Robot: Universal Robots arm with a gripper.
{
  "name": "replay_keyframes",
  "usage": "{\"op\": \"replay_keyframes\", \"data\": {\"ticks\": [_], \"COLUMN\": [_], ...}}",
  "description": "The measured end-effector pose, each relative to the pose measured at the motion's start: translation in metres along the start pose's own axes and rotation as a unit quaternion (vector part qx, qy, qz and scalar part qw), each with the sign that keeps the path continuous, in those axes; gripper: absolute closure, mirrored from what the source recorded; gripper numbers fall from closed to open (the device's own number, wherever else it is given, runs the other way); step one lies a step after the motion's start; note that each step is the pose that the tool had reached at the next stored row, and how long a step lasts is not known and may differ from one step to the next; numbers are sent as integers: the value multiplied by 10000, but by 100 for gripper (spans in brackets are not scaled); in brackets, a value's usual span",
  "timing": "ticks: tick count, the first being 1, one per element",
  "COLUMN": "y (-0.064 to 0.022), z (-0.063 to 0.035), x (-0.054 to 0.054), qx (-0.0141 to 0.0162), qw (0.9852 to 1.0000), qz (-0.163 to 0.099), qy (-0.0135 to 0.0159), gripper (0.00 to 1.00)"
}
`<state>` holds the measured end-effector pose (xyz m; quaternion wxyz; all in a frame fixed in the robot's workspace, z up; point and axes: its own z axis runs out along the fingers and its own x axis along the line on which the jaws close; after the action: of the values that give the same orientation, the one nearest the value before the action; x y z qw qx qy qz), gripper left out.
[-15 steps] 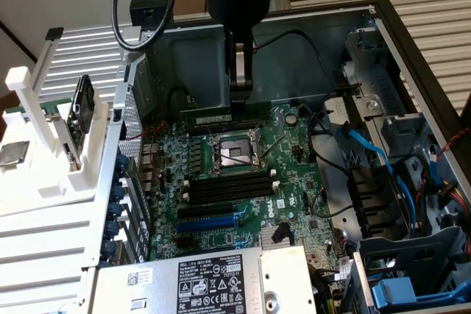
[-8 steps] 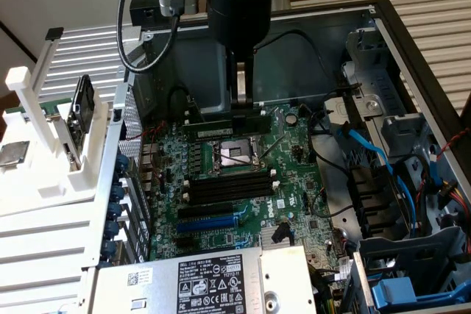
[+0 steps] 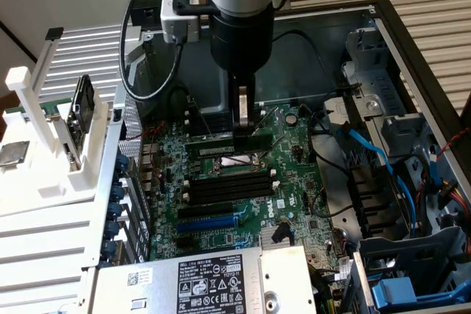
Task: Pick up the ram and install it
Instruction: 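Insert the ram into the slot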
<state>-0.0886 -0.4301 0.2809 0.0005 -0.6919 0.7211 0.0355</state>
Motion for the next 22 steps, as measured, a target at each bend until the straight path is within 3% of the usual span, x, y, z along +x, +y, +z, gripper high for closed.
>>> {"op": "replay_keyframes", "data": {"ticks": [5, 22], "y": [-6, -24], "z": [88, 249], "x": [14, 128], "qx": [-2, -12], "qw": [10000, 9997], "qz": [-52, -237], "qy": [3, 12], "gripper": [88, 88]}}
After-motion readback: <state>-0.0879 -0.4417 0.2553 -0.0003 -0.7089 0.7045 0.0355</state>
